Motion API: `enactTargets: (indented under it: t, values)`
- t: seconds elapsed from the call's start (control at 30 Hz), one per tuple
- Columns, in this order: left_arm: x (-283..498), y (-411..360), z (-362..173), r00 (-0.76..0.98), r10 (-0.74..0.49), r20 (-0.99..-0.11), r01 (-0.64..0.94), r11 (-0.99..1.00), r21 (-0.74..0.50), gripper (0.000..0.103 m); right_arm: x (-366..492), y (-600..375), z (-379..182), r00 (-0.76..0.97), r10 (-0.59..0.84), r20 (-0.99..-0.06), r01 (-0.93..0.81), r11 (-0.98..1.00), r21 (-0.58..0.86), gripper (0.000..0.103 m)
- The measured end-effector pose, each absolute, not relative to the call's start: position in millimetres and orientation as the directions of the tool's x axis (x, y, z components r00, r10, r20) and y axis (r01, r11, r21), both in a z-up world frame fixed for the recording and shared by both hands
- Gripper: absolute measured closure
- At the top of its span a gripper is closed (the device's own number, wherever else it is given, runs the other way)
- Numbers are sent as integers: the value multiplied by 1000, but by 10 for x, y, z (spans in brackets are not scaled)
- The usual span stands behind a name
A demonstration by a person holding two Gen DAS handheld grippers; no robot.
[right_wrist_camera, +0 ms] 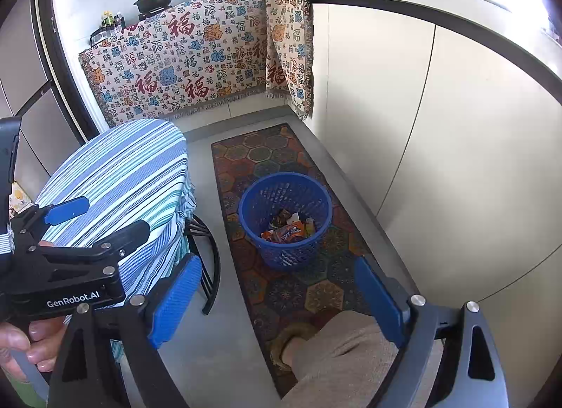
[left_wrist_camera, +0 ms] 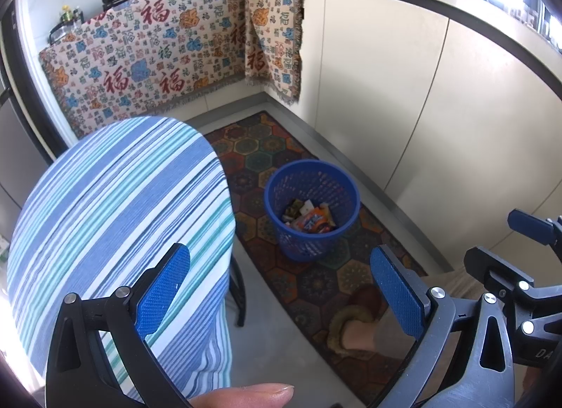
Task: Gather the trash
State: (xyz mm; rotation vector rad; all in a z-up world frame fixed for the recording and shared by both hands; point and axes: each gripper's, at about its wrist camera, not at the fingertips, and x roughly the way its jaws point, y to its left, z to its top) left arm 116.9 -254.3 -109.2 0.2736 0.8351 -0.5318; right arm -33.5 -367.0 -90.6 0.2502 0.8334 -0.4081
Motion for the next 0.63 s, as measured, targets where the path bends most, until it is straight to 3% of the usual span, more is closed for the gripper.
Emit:
enactTargets:
  t: [0.63]
  values:
    - [1197, -2345, -1078, 563, -349, -749, 532, 847, 5, 1, -275, -3705, -982, 583, -254, -772, 451, 891, 47, 12]
